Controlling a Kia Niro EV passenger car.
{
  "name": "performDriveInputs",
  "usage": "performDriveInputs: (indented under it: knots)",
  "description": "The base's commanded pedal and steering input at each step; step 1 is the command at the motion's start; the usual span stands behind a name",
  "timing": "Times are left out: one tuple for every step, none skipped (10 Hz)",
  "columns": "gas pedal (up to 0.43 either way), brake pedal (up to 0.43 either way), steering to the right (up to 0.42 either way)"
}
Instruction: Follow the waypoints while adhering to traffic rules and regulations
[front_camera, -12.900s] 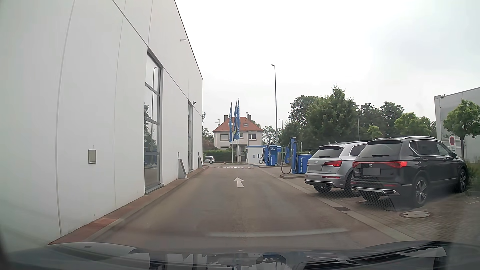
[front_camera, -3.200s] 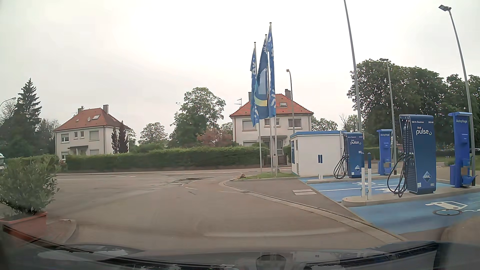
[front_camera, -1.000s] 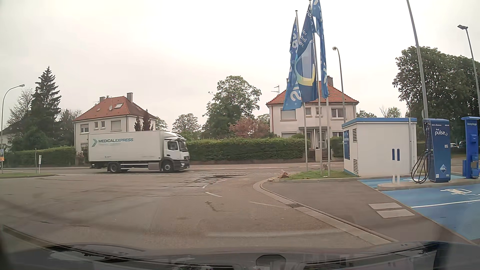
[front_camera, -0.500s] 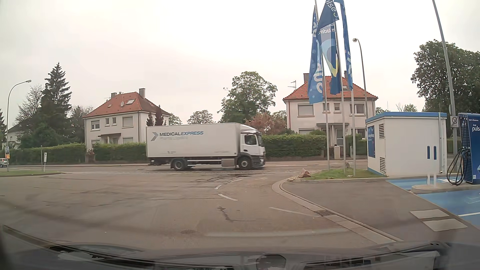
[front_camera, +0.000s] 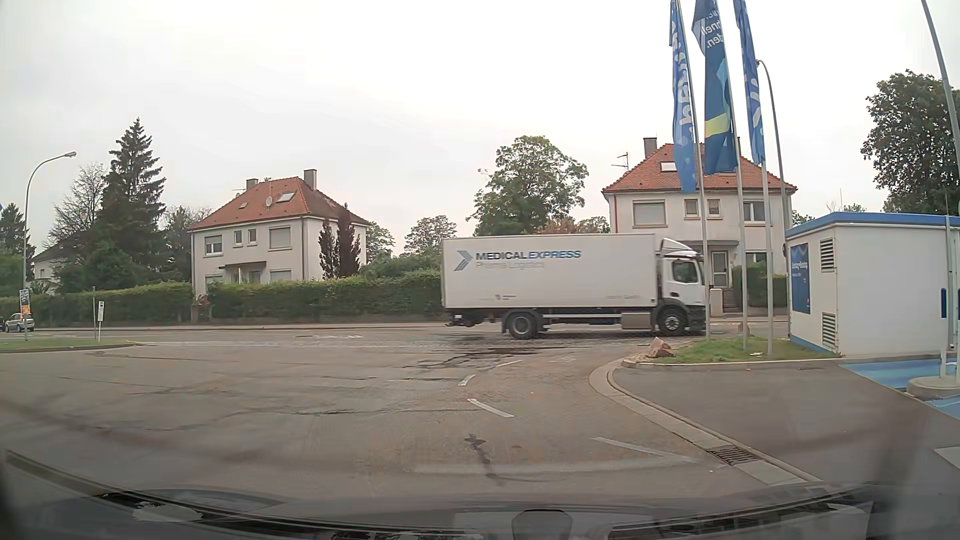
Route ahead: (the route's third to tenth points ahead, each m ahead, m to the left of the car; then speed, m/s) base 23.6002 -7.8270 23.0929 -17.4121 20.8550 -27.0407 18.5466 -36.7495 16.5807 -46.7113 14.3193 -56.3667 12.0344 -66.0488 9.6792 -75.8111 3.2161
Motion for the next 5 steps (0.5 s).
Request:
performDriveInputs:
  knots:
    - [0.039,0.000,-0.117]
    - [0.000,0.000,-0.103]
    - [0.000,0.000,-0.090]
    - [0.000,0.000,-0.085]
    - [0.000,0.000,-0.080]
